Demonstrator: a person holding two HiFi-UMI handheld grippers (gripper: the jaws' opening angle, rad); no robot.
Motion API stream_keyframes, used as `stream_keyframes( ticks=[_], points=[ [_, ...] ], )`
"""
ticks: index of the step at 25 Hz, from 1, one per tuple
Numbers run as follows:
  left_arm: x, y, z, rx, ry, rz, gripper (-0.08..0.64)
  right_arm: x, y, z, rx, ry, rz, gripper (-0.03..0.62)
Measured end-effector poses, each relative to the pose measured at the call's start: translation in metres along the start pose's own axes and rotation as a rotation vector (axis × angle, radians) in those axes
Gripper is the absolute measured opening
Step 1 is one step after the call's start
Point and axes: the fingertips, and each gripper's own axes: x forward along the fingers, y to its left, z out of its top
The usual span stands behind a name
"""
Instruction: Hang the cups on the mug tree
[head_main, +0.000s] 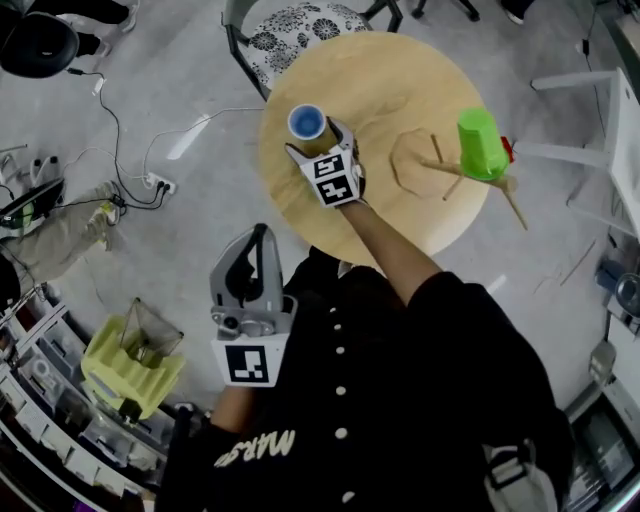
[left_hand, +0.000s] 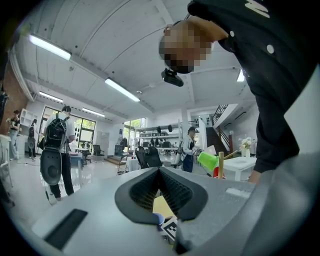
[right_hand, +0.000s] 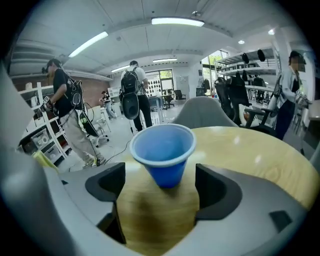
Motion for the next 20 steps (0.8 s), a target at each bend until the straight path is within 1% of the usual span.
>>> stream_keyframes(
  ticks=[4,5,6,8,13,20],
  points=[
    [0.0,0.008,-0.009,-0.005,0.015,0.014,-0.006,0.018,-0.01,0.01,-0.055,-0.003,-0.046,0.423],
    [0.0,0.01,-0.009,-0.006,0.017,0.016,-0.006,0.017,-0.013,0.016,-0.072,-0.017,-0.064,0.39],
    [-0.001,0.012,-0.009,-0.005,0.018,0.016,-0.006,0.015,-0.015,0.022,-0.089,-0.04,-0.082,0.283],
    [-0.001,0.014,-0.011,-0.003,0.018,0.015,-0.006,0.011,-0.017,0.031,-0.094,-0.088,-0.098,0.288],
    [0.004,0.005,-0.007,0.0,-0.004,-0.008,-0.006,-0.014,-0.015,0.041,0.002,-0.136,-0.086,0.287],
    [0.006,-0.035,0.024,0.006,-0.067,-0.063,-0.006,-0.095,-0.009,0.06,0.151,-0.246,-0.031,0.287]
  ],
)
